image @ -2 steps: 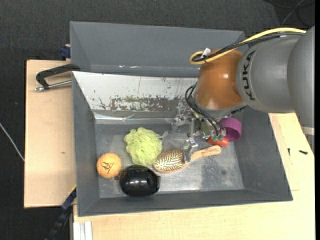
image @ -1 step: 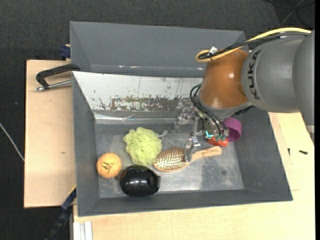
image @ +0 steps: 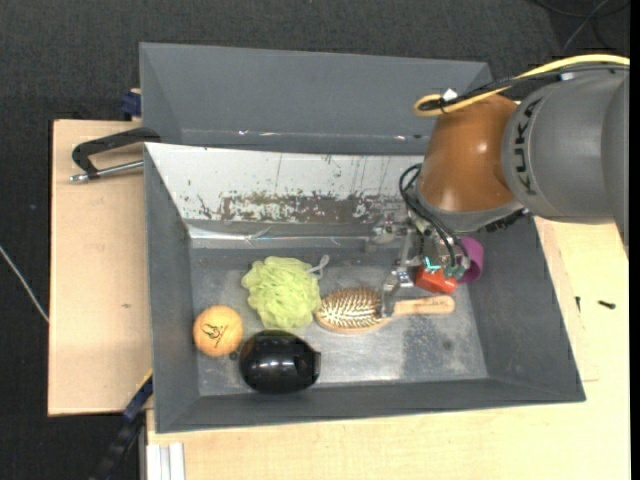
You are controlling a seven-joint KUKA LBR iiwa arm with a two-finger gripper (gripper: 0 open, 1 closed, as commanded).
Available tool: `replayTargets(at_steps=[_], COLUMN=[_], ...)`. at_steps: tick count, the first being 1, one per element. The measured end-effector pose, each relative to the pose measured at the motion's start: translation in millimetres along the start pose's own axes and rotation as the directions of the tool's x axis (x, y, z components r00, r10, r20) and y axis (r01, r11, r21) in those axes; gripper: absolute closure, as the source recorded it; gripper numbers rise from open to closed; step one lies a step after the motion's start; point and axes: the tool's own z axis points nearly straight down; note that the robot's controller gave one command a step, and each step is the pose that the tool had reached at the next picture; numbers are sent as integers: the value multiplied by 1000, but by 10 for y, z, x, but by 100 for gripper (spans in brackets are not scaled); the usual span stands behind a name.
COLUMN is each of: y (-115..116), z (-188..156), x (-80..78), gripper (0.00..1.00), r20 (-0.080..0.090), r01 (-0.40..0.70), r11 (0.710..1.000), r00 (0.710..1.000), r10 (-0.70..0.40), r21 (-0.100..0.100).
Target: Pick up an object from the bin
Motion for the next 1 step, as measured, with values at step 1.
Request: replayTargets(at_steps=[1], y=[7], z=[0], x=[-1], gripper=[0], r20=[0], r01=[3], r11=[1000], r00=[1000], r10=[-3], r21=[1])
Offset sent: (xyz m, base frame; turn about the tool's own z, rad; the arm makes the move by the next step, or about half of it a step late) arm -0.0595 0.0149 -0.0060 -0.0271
